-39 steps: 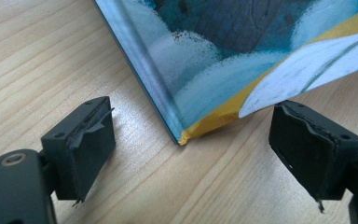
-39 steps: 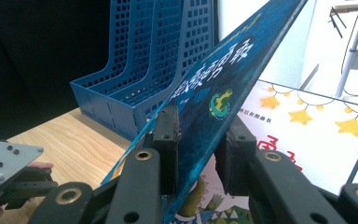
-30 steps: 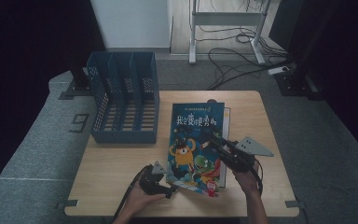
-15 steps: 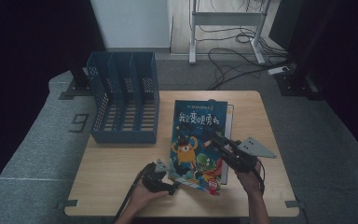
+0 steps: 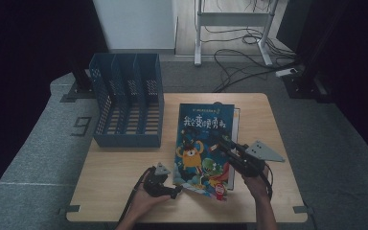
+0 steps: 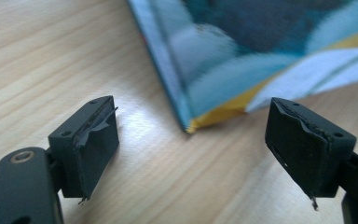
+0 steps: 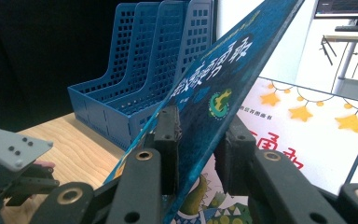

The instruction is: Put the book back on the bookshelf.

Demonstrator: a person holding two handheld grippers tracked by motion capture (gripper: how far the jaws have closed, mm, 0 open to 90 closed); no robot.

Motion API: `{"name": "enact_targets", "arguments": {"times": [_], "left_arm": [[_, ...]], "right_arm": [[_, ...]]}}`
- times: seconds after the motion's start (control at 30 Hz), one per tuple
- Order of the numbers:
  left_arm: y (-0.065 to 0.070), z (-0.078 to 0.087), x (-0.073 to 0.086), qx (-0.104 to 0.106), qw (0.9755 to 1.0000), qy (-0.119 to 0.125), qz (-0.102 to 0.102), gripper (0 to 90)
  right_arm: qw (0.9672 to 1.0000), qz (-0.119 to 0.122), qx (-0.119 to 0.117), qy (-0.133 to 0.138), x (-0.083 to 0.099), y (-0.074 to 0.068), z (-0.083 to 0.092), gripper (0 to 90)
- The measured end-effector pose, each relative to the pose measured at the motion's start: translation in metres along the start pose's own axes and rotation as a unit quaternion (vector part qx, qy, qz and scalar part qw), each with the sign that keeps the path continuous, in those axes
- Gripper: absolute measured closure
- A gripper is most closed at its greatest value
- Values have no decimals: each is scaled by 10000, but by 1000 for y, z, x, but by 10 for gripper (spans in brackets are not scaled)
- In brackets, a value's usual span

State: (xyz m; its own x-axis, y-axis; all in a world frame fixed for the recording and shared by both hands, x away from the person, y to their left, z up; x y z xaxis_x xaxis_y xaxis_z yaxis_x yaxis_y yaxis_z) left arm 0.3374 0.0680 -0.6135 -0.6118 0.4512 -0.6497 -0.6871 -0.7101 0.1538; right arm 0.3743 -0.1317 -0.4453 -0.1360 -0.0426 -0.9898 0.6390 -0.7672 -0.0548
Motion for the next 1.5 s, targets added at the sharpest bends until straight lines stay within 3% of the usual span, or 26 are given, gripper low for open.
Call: {"name": "enact_targets", "arguments": {"times": [0.07,0.57,0.73,0.97,1.07,1.3,1.5], "left_arm": [[0,0,-1,54,10000,37,60,166],[14,-1,3,194,9992,-108,-317,159],[12,-2,2,138,9995,-90,-287,154],[11,-6,-1,-23,9990,-151,-430,136],[8,-9,-4,-47,9991,-173,-375,130],[6,-13,-10,-41,9994,-166,-295,130],[8,-12,-9,-125,9995,-89,-268,141]], "right_arm": [[10000,4,12,5,-1,-1,0,713],[10000,-1,35,-5,0,0,-1,712],[10000,6,24,-10,0,0,0,712],[10000,61,41,-3,-2,-2,0,712],[9999,98,100,38,-3,-1,0,712],[9987,435,167,193,-10,-6,4,715],[9986,450,137,226,-9,-6,5,715]]}}
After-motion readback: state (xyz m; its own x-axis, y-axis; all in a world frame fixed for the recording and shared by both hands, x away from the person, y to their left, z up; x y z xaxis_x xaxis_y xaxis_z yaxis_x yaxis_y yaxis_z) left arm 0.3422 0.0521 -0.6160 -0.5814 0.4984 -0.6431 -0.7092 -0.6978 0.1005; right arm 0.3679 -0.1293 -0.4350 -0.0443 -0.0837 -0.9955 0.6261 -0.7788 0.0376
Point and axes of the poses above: each handheld gripper's, and its own axes: z roughly backward along the jaws, x roughly out of its underside, y roughly to its right, the point moved 10 cm from there along -z, roughly forward along the jaws, and after that the axes turned 1 degree about -z, right-handed, at the moved point
